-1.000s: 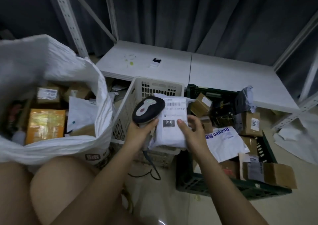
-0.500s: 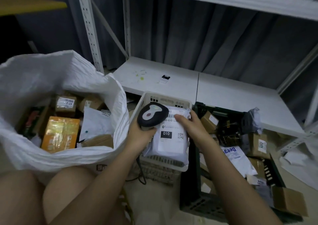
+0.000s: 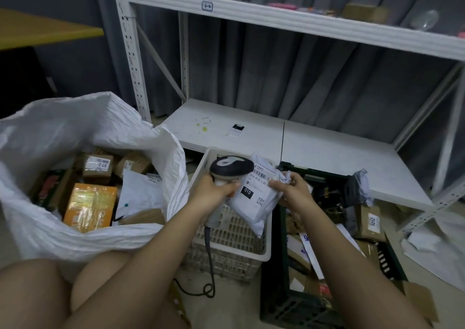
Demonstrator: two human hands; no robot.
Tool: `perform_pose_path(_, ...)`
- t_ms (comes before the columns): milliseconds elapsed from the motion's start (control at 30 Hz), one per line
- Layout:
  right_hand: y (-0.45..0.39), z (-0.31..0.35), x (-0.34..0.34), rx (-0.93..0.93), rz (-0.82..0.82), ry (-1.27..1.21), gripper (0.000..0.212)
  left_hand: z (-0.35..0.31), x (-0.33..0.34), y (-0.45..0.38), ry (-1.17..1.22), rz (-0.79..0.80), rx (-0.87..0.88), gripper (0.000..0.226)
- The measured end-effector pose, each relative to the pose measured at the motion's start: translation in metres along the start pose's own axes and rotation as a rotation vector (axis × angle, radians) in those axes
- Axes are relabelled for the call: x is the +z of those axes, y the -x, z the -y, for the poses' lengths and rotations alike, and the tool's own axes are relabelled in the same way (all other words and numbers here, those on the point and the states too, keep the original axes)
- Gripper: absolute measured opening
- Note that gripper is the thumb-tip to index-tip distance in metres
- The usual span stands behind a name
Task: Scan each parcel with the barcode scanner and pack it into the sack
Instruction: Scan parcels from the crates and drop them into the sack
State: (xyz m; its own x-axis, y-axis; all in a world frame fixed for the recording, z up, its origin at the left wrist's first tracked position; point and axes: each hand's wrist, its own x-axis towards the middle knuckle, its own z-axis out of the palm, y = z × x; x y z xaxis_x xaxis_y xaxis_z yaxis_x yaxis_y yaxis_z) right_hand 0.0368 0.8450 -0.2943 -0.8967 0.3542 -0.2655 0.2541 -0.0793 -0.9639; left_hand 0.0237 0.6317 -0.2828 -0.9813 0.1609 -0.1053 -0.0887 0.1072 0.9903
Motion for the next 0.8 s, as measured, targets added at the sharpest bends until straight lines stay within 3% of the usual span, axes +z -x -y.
perform_pose_path(267, -0.005, -0.002, -0.011, -0.04, -0.005, 0.021, 0.035, 0.004, 0.016, 0.011, -0.107, 0.13, 0.03, 0.035)
perform_pose_path(800, -0.006, -0.002, -0.018, -0.048, 0.026, -0.053, 0.043, 0.005, 0.026, 0.011, -0.179, 0.101, 0.036, 0.053)
